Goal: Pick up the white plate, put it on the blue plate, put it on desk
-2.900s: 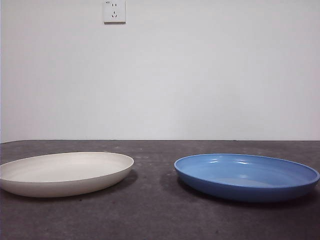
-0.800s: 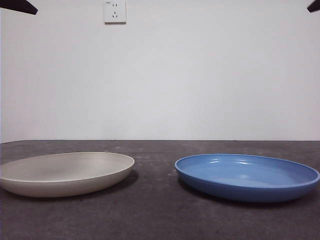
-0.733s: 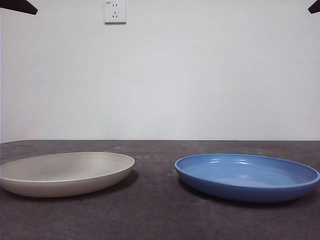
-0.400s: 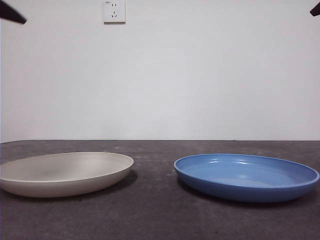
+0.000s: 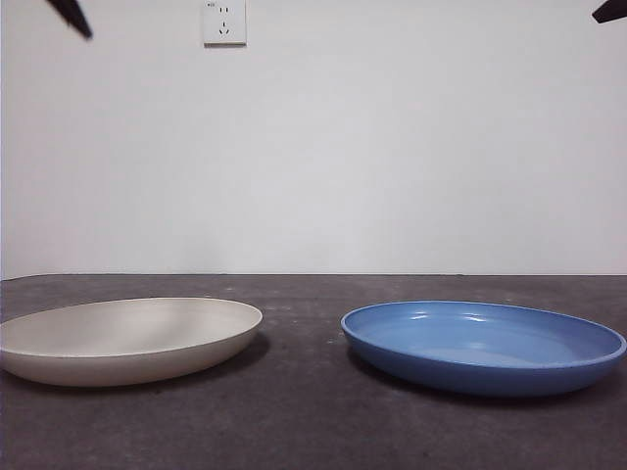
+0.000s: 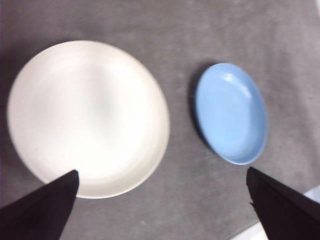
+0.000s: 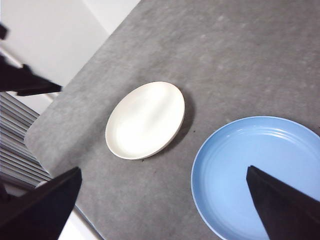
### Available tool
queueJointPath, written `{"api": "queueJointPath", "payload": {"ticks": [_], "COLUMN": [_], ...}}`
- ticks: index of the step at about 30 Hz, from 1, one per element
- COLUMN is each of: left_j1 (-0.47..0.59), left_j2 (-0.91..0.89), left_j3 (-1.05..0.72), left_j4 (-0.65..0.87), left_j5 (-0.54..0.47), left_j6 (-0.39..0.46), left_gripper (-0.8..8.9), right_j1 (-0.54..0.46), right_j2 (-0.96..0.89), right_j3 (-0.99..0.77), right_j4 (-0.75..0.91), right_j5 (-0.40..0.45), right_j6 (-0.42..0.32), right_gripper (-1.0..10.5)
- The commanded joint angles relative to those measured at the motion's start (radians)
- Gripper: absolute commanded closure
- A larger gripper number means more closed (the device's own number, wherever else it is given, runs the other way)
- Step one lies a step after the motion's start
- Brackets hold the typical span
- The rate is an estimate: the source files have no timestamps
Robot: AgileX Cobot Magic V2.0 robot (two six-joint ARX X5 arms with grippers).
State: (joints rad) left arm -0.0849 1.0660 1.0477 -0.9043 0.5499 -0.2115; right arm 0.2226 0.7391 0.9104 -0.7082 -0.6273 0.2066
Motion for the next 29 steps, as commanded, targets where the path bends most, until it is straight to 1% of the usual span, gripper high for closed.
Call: {"api": "queueJointPath", "payload": {"ticks": [1, 10, 19, 26, 29], "left_j1": [0.026, 0.087, 0.105, 0.105, 0.105], "left_j2": [0.08, 0.327, 0.53, 0.63, 0.659], "left_j3": [0.032, 0.034, 0.034, 0.034, 0.034], "left_j4": [0.0, 0.032, 0.113, 0.148, 0.162], "left_j5": [0.006, 0.004, 0.005, 0.005, 0.005], "left_j6": [0.05, 0.127, 0.134, 0.142, 0.142], "left_gripper": [1.88, 1.89, 1.9, 1.93, 2.14], "right_j1": [0.004, 0.004, 0.004, 0.004, 0.004], "right_j2": [0.003, 0.003, 0.003, 0.003, 0.003], "right_j3": [0.016, 0.016, 0.016, 0.016, 0.016], "right_j4": [0.003, 0.003, -0.003, -0.003, -0.003], "right_j5": [-0.005, -0.005, -0.003, -0.002, -0.002], "right_j6": [-0.005, -0.006, -0.006, -0.006, -0.006], "right_gripper": [3.5, 3.5, 3.5, 3.5, 3.5]}}
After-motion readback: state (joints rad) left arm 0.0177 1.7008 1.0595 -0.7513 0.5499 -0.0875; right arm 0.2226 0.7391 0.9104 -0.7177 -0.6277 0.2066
